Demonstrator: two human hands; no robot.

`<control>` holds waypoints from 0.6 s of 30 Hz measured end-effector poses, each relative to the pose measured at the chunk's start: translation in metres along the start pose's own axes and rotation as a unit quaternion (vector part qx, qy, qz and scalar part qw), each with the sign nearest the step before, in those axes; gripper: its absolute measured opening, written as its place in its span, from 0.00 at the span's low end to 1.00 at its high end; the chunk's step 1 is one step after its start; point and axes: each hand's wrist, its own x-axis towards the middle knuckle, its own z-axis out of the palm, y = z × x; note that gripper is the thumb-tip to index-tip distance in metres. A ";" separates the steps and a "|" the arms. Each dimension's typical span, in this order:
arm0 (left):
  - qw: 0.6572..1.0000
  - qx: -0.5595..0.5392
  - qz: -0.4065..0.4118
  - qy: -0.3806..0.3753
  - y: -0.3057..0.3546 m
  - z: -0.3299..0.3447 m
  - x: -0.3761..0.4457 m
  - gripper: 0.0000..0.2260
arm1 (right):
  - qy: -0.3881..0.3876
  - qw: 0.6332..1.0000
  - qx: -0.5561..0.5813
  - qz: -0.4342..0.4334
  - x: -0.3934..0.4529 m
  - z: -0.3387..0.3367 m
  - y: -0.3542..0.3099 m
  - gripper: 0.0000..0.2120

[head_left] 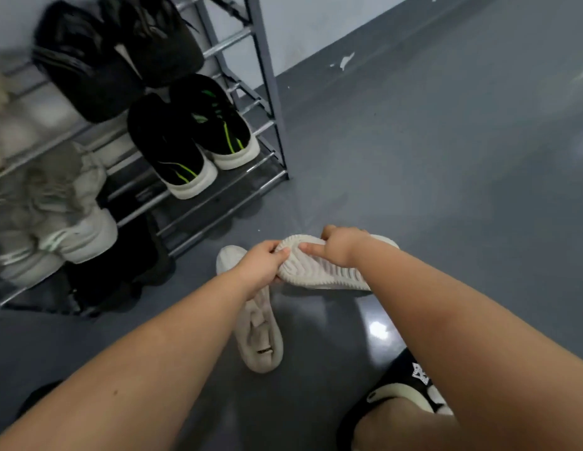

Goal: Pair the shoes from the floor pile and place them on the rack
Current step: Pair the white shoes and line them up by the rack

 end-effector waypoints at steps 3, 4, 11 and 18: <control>0.999 -0.026 0.006 0.025 -0.013 -0.049 -0.035 0.11 | 0.021 0.999 0.007 -0.044 -0.017 0.008 -0.051 0.39; 0.999 -0.030 0.008 0.033 -0.021 -0.064 -0.046 0.11 | 0.023 0.998 -0.003 -0.060 -0.023 0.012 -0.068 0.38; 0.993 -0.041 0.037 0.103 -0.063 -0.168 -0.130 0.13 | -0.019 0.985 -0.081 -0.152 -0.070 0.020 -0.189 0.38; 0.979 0.099 0.130 0.121 -0.031 -0.251 -0.204 0.14 | 0.017 0.975 -0.031 -0.219 -0.130 -0.007 -0.253 0.30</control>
